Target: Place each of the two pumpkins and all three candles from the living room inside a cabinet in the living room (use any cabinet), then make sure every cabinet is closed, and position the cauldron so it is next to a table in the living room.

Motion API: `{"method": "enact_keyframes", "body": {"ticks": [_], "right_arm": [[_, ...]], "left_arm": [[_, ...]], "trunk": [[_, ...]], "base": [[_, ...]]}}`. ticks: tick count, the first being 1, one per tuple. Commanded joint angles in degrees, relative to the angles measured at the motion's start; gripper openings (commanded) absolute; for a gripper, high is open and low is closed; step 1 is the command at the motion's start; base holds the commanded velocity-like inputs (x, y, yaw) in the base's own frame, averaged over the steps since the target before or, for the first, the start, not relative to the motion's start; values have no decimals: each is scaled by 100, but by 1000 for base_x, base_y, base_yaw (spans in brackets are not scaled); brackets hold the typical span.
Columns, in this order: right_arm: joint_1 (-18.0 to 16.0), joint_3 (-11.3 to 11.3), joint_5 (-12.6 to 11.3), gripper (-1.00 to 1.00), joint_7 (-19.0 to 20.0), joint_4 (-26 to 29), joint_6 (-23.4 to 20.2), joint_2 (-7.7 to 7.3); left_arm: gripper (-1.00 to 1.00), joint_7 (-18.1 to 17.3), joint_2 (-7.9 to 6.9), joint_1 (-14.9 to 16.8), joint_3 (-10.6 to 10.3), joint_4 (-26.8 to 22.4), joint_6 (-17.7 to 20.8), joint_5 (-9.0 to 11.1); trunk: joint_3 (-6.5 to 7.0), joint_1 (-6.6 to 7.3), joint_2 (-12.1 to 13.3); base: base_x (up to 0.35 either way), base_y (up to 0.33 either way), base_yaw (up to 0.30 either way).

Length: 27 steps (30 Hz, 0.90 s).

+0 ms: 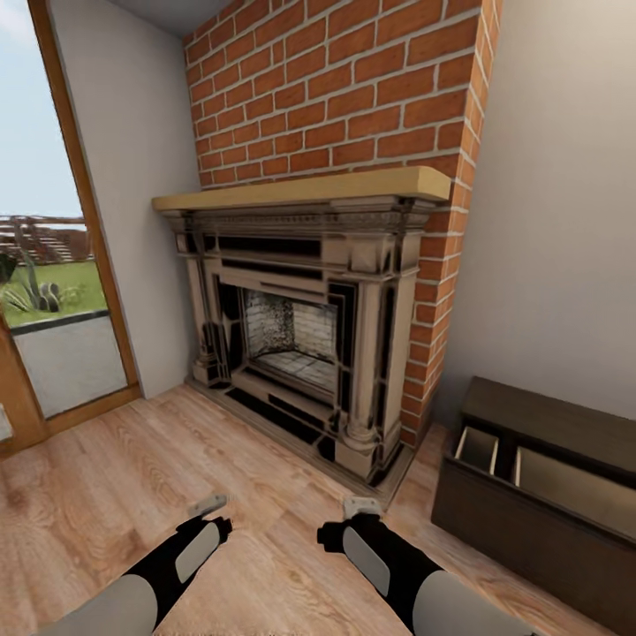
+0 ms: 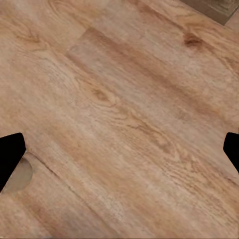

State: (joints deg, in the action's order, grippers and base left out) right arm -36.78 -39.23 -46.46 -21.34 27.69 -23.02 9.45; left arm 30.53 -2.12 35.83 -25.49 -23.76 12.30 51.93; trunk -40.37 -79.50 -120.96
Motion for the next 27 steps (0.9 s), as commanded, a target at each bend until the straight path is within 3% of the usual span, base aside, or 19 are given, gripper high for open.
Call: {"method": "enact_keyframes", "body": {"ticks": [1, 9, 16, 24, 27], "right_arm": [[-6, -41, -50, 100, -9, 9, 12, -4], [-5, -41, -47, 100, 94, 8, 58, -4], [-5, -41, -47, 100, 112, 9, 61, -4], [108, -59, 6, 100, 213, 14, 156, 0], [137, -216, 121, 100, 328, 10, 211, 9]], "left_arm": [[100, -16, -14, 3, -44, -15, 27, 27], [100, -128, -27, 3, -39, -15, 27, 36], [100, -135, -34, -3, -36, 51, 32, 35], [100, -135, -25, -4, -35, 199, 27, -4], [100, -135, -23, -5, -35, 203, 27, -7]], "trunk": [[-10, 1, -3], [-41, 1, -3], [-66, 1, -3], [-72, 1, -3], [-72, 1, -3]], "base": [[0, 22, 269], [0, 13, 268], [0, 218, 261], [0, 279, 47], [0, 155, 3]]}}
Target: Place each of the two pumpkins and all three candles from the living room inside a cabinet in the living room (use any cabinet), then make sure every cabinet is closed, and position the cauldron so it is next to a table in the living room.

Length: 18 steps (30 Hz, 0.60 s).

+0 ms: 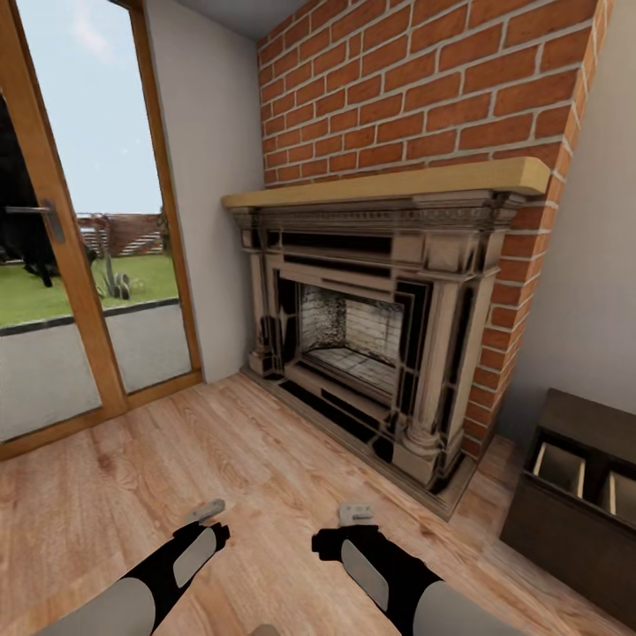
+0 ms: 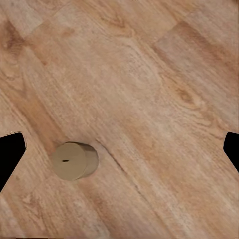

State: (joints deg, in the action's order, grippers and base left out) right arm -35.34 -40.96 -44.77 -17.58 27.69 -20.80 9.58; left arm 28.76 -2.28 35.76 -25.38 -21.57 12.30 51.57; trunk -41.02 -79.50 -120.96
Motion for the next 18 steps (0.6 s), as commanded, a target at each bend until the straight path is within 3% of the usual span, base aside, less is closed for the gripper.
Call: {"method": "enact_keyframes", "body": {"ticks": [1, 11, 18], "right_arm": [[-5, -57, -41, 100, -23, 9, -6, -5], [2, -114, -19, 100, 171, 9, 65, -2], [5, -114, -14, 100, 176, 12, 76, -8]], "left_arm": [[100, 42, -5, 2, -46, -16, 27, 29], [100, 42, -1, 3, -44, -16, 27, 29], [100, 42, -1, 1, -41, -14, 27, 29]], "trunk": [[-6, 1, -3], [-6, 1, -3], [-6, 1, -3]], "base": [[0, 63, 1], [73, 57, 0], [-75, 36, 0]]}}
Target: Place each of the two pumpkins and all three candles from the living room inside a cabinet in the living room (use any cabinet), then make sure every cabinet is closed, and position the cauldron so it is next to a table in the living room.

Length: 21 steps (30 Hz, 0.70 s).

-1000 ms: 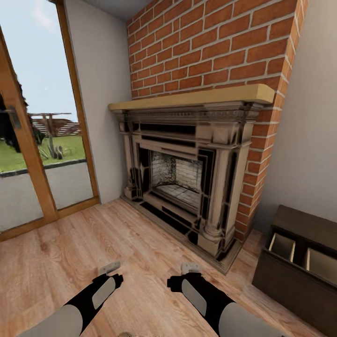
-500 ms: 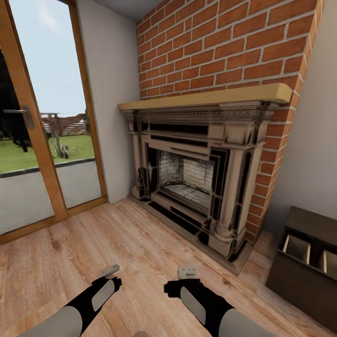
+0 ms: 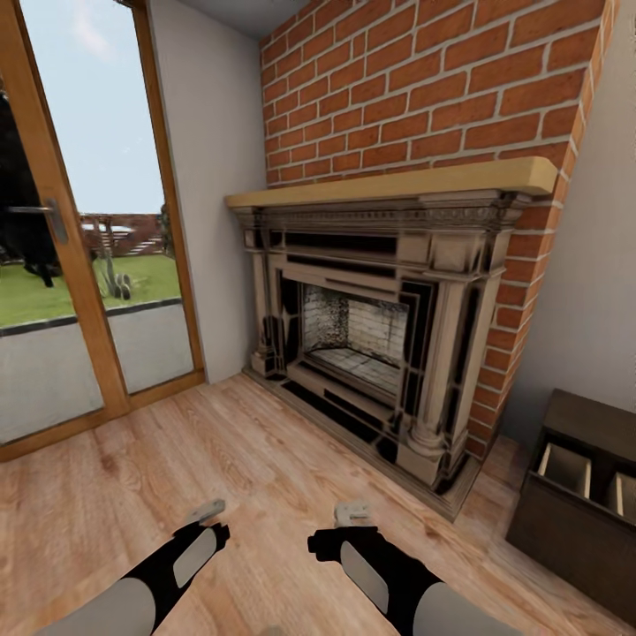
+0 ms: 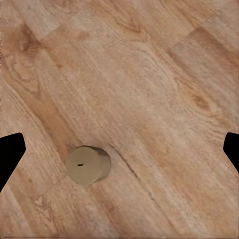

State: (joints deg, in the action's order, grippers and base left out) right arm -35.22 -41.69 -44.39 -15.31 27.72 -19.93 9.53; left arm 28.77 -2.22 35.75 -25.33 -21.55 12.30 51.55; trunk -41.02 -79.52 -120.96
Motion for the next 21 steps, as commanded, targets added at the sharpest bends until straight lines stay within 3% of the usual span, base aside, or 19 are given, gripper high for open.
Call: {"method": "enact_keyframes", "body": {"ticks": [1, 12, 21], "right_arm": [[-9, -41, -53, 100, -51, 8, -8, -4], [-6, -41, -57, 100, -51, 5, -14, 1], [-11, -46, -54, 100, -43, 5, -11, -3]], "left_arm": [[100, 41, -7, 2, -46, -16, 27, 30], [100, 42, 20, 4, -42, -40, 18, 49], [100, 37, -18, 8, 40, -99, 30, 120]], "trunk": [[-6, 3, -3], [51, 3, -3], [-90, -195, -364]], "base": [[-221, 95, 9], [-53, 16, 171], [-1, 0, 83]]}}
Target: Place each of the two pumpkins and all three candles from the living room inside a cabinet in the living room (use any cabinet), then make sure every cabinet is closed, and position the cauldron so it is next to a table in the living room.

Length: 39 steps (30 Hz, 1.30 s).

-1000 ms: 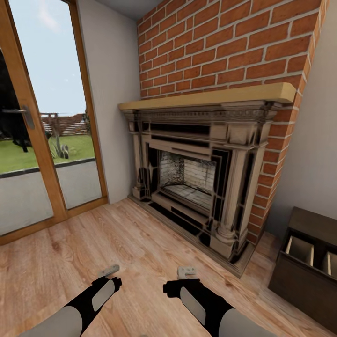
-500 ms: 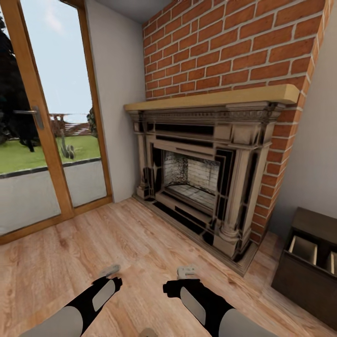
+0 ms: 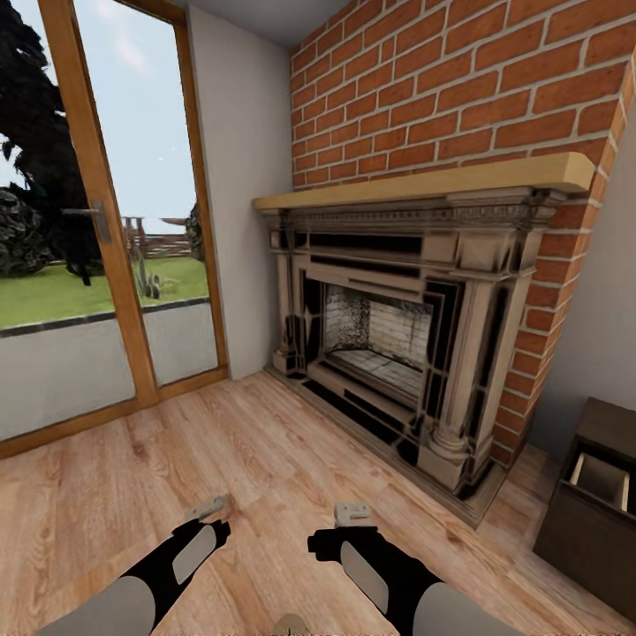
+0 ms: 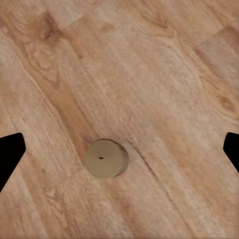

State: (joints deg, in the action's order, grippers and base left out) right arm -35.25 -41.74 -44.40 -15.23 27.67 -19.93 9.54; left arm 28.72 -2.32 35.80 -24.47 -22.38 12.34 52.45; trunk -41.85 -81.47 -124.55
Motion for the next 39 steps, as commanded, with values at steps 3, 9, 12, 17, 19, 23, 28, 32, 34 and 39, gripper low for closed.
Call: {"method": "enact_keyframes", "body": {"ticks": [3, 9, 12, 17, 19, 23, 28, 32, 34, 39], "right_arm": [[-5, -44, -51, 100, -50, 10, -9, 0], [-2, -50, -51, 100, -43, 10, -2, 4], [-5, -53, -51, 100, -42, 10, 3, 4], [-6, -54, -51, 100, -41, 4, 4, 17], [-3, -54, -51, 100, -41, 2, 5, 19], [-5, -54, -51, 100, -41, -3, 6, 27], [-1, -54, -58, 100, -41, -7, 7, 30], [23, -54, -58, 100, -46, -6, 7, 26], [50, -53, -53, 100, -43, -3, 11, 23], [61, -49, -56, 100, -44, -7, 125, 14]], "left_arm": [[100, 28, -30, 5, 55, -120, 73, 50], [100, -76, -792, 1, 1438, -1805, 2221, 369], [100, -89, -1005, -3, 1836, -2178, 2757, 551], [100, -88, -1047, -4, 2008, -2331, 3022, 665], [100, -87, -1044, -5, 2018, -2342, 3043, 673], [100, -86, -1037, -7, 2019, -2348, 3053, 677], [100, -79, -1023, -5, 2011, -2349, 3054, 678], [100, -67, -949, -5, 2001, -2349, 3055, 665], [100, -52, -872, -6, 1998, -2350, 3055, 645], [100, -43, -813, -9, 1993, -2350, 3055, 635]], "trunk": [[-61, -66, -125], [-168, -197, -366], [-222, -263, -486], [-312, -373, -686], [-348, -417, -767], [-420, -505, -927], [-509, -615, -1128], [-581, -703, -1288], [-617, -747, -1368], [-707, -856, -1569]], "base": [[0, 0, 3], [0, 0, 0], [0, 0, 3], [0, 0, 188], [0, 0, 256], [0, 0, 269], [0, 0, 274], [0, 0, 262], [0, 0, 108], [0, 0, 21]]}}
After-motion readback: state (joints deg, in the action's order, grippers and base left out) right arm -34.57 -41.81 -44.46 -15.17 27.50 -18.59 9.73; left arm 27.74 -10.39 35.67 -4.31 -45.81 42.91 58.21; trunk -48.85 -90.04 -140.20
